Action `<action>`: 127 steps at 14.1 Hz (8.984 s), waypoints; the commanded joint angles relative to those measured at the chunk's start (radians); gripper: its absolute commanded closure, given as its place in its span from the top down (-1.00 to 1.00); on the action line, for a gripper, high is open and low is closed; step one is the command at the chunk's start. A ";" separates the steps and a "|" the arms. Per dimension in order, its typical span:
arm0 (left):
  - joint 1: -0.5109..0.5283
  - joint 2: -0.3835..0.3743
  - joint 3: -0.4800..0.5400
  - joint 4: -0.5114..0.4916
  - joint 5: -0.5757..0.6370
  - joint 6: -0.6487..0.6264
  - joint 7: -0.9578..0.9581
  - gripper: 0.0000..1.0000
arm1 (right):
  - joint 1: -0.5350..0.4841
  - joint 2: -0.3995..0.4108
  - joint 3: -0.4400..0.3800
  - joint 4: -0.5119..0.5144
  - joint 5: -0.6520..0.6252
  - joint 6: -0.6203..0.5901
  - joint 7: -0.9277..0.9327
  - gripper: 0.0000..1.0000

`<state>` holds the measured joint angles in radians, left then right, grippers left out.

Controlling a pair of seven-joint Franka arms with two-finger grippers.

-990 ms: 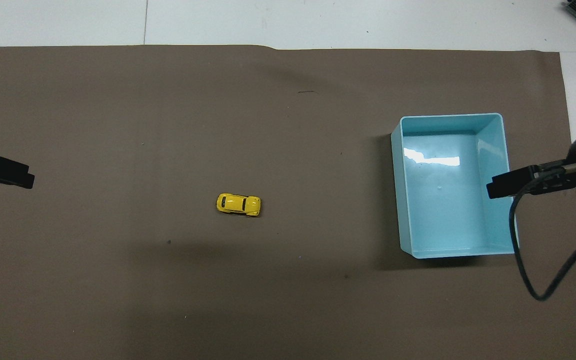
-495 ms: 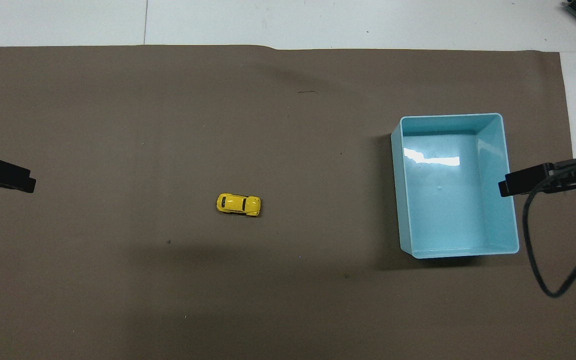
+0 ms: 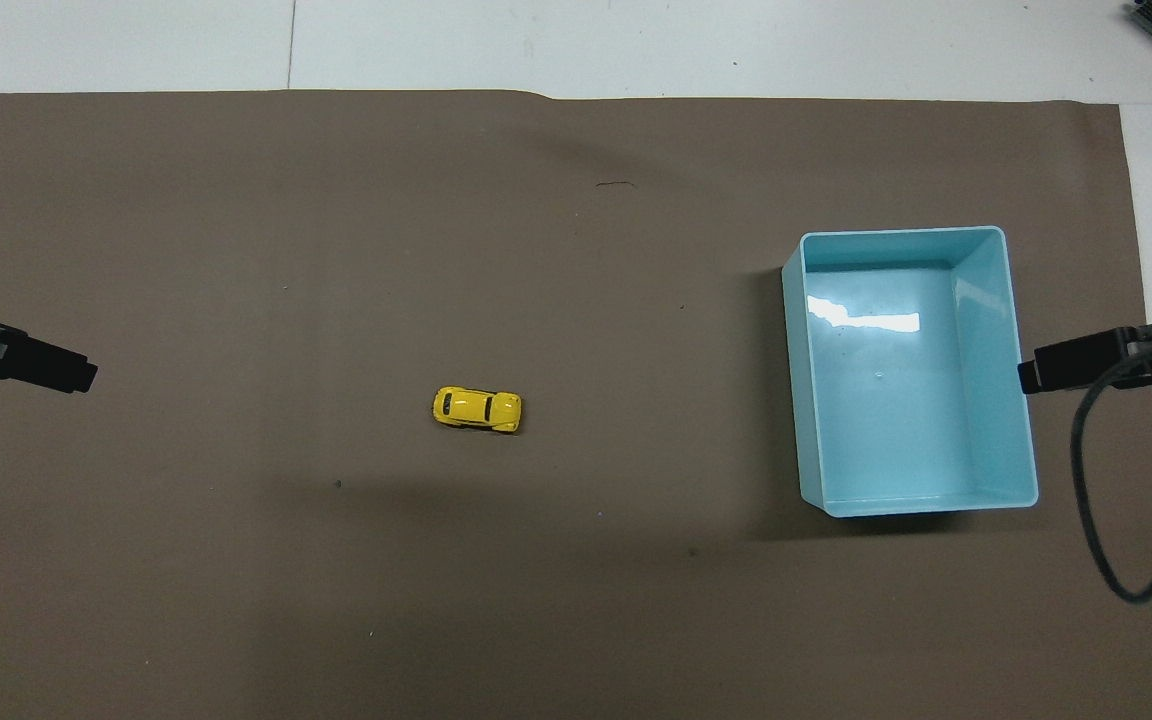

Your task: Wind up and store yellow beetle car

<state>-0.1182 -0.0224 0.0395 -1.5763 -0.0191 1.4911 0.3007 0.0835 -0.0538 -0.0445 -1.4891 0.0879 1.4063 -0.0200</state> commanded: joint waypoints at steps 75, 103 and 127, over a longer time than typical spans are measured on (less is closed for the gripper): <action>-0.408 0.236 0.020 -0.583 -0.067 0.824 0.797 -1.00 | -0.008 -0.009 -0.009 -0.002 0.000 -0.007 0.014 1.00; -0.155 0.171 0.022 -0.355 -0.002 0.514 0.968 1.00 | -0.008 -0.011 -0.014 -0.005 -0.004 -0.009 0.014 1.00; 0.014 0.070 0.043 0.105 0.008 0.011 -0.361 1.00 | 0.039 -0.097 0.003 -0.224 -0.008 0.083 -0.650 1.00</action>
<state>-0.1258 0.0484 0.0935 -1.5168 -0.0314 1.5662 -0.0505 0.1010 -0.1338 -0.0431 -1.6648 0.0904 1.4488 -0.5717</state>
